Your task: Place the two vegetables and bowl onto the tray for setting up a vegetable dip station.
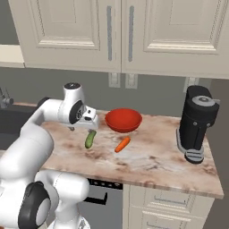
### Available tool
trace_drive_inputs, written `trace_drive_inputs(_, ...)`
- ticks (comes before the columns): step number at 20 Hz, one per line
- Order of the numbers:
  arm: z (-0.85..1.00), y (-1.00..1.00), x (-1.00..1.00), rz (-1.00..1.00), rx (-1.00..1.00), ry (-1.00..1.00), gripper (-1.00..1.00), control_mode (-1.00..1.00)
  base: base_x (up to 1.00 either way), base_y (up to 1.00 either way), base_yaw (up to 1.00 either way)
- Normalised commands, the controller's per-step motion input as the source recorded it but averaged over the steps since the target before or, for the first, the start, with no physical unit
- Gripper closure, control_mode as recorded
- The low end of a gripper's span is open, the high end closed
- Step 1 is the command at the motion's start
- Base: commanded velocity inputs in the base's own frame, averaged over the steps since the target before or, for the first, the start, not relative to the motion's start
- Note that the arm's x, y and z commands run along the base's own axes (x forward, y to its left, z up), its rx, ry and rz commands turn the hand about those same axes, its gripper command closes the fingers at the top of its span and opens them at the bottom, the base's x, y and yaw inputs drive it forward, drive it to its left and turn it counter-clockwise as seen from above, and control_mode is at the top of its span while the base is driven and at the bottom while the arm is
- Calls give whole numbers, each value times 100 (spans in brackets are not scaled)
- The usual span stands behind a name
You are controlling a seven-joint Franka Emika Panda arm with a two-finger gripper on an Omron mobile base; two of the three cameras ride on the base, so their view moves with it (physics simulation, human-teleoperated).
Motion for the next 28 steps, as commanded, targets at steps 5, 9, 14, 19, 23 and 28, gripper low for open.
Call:
trace_drive_inputs(5,-36,0,22,0,0,0,-100,-100,0,0,0)
trace_drive_inputs(9,-32,1,17,0,0,0,-100,-100,0,0,0)
trace_drive_inputs(14,-28,0,8,0,0,0,-100,-100,0,0,0)
trace_drive_inputs(19,-34,0,6,0,0,0,-100,-100,0,0,0)
trace_drive_inputs(23,-33,0,14,0,0,0,-100,-100,0,0,0)
trace_drive_inputs(28,-25,0,33,0,0,0,-100,-100,0,0,0)
